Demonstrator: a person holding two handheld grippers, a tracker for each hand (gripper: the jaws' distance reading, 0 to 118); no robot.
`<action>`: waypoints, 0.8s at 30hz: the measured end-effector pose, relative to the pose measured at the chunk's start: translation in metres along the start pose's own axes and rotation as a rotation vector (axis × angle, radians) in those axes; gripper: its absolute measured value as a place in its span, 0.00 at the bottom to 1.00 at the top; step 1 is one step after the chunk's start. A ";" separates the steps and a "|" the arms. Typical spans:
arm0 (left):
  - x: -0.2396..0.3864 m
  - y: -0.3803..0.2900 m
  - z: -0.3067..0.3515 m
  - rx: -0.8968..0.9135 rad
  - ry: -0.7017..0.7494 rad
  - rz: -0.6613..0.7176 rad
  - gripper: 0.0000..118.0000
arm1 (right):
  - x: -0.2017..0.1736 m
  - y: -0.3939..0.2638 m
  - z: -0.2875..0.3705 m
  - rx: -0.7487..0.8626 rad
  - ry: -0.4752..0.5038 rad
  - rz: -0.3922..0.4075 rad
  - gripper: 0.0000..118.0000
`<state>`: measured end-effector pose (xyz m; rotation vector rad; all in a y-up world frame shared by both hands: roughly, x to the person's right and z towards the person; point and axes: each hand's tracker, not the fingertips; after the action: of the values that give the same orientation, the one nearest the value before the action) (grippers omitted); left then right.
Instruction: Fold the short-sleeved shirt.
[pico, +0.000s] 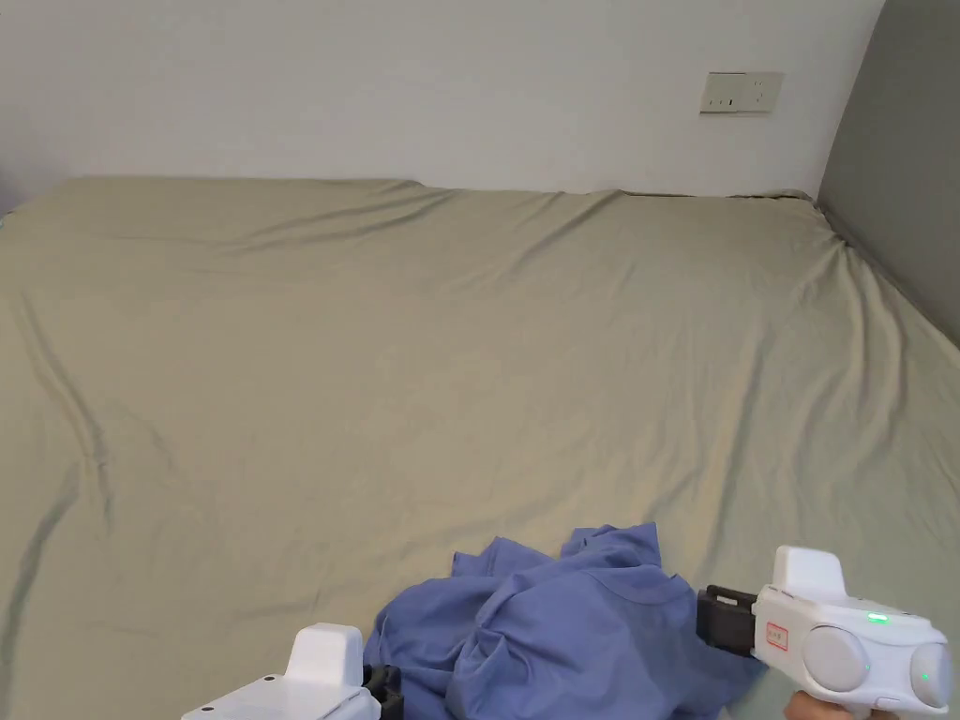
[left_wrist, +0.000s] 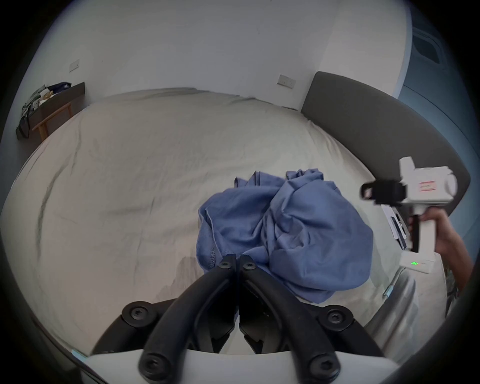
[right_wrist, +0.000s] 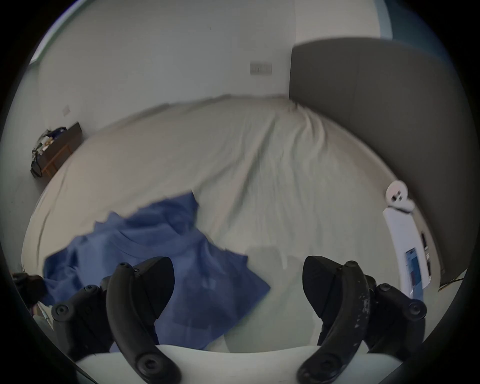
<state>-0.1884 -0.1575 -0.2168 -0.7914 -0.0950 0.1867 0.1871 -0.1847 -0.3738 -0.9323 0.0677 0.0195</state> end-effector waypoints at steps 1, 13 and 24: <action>0.000 0.001 0.001 0.008 -0.003 -0.007 0.00 | 0.000 -0.002 -0.011 -0.040 -0.004 0.003 0.87; -0.008 0.008 0.001 0.038 -0.045 0.052 0.00 | 0.009 -0.011 -0.024 -0.060 0.056 0.057 0.05; -0.052 0.148 0.054 0.279 -0.059 0.175 0.00 | -0.009 0.102 0.146 0.412 0.052 0.158 0.05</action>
<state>-0.2668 -0.0288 -0.2856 -0.5158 -0.0539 0.3806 0.1808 -0.0068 -0.3680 -0.5141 0.1864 0.1230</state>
